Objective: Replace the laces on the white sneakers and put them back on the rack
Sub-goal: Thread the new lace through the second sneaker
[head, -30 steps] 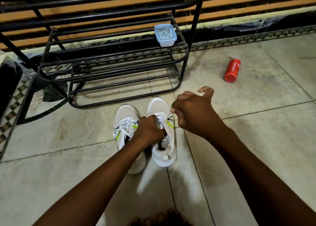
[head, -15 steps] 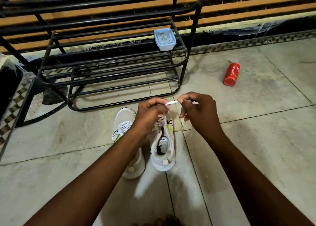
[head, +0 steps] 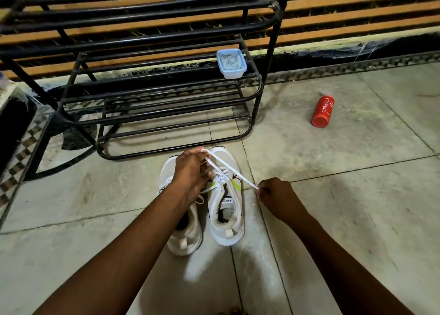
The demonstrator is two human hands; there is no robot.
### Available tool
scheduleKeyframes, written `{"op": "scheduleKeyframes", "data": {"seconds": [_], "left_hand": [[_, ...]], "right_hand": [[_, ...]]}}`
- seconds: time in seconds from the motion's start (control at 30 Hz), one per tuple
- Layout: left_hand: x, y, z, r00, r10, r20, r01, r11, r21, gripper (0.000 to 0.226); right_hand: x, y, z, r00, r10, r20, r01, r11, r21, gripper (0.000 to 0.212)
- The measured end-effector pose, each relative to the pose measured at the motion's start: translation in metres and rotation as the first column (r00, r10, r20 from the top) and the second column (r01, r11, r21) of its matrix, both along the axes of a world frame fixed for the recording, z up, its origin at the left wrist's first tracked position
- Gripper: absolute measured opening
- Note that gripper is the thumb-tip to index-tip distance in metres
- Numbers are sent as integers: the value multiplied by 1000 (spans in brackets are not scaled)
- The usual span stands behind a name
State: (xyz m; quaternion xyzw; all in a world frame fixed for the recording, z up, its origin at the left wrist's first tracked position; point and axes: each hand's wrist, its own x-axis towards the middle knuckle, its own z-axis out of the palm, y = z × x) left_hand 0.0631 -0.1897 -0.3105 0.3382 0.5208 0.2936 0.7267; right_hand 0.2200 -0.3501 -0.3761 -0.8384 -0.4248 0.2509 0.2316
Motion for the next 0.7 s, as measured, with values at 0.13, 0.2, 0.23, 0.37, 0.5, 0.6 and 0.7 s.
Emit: {"op": "scheduleKeyframes", "data": {"seconds": [0.13,0.2,0.23,0.37,0.5,0.6,0.7], "left_hand": [[-3,6,-4,997,23,-75,-22,1000,16,14],[-4,9,-4,998,24,-64,-25,1000,-1,14],[-5,10,-5,999,12,-53,-13,1000,-10,14],[-6,9,-4,996,-71,-52,74,996,44,20],[-16,-8,-8,924,-130,-359,254,912,323,40],[-28,-32,-12,813,-229,-536,496,754,431,49],[-33,-45,-20,642,-273,-716,717,544,436,44]], "right_hand": [[2,-5,-3,995,28,93,-21,996,-83,20],[4,-7,-5,991,30,132,-15,993,-114,20],[5,-7,-5,990,30,137,-13,992,-124,19],[1,-3,8,995,-91,-46,91,996,3,28],[-10,6,26,855,-182,-485,324,919,227,13],[-15,15,32,675,-134,-726,454,851,264,11],[-24,24,38,611,-75,-788,473,833,287,21]]}}
